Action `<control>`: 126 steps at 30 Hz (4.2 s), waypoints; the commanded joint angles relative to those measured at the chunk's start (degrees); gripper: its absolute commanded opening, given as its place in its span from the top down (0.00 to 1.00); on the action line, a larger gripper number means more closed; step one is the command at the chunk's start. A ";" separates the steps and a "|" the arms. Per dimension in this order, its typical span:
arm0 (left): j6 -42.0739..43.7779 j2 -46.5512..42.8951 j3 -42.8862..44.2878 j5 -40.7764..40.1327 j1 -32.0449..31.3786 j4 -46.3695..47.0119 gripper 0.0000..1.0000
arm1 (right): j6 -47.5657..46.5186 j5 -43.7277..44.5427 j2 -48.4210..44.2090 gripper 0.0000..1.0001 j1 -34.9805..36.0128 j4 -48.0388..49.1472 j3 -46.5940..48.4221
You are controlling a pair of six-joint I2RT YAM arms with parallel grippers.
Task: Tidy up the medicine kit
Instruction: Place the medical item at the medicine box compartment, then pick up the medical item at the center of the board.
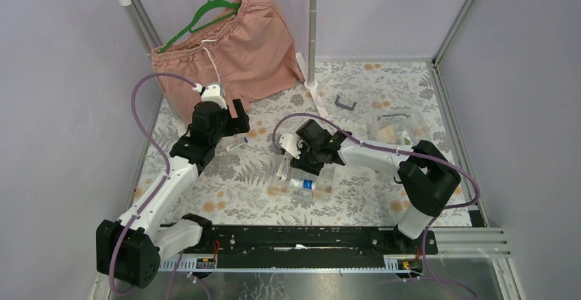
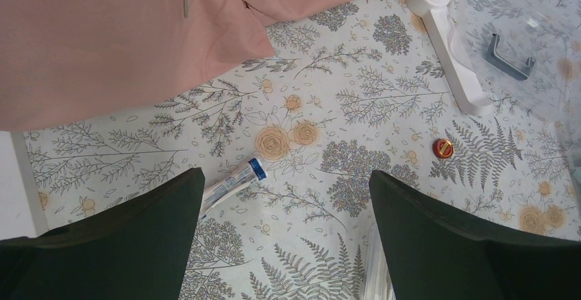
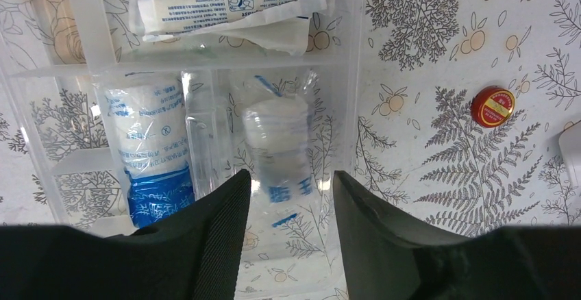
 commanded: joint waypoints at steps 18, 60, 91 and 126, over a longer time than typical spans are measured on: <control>11.59 14.08 6.57 3.28 1.38 -11.50 0.02 | 11.76 3.78 -19.29 0.40 0.55 15.02 -10.30; 18.07 34.53 20.27 31.97 3.13 -24.61 0.30 | 13.81 1.19 -22.84 0.41 0.47 14.59 -13.52; 20.80 43.85 20.06 8.24 6.58 -23.98 0.30 | 13.76 -0.01 -22.51 0.42 0.45 12.43 -12.94; 9.87 35.07 19.51 26.15 -1.04 -21.75 0.75 | 17.19 1.83 -22.94 0.42 0.46 12.89 -12.98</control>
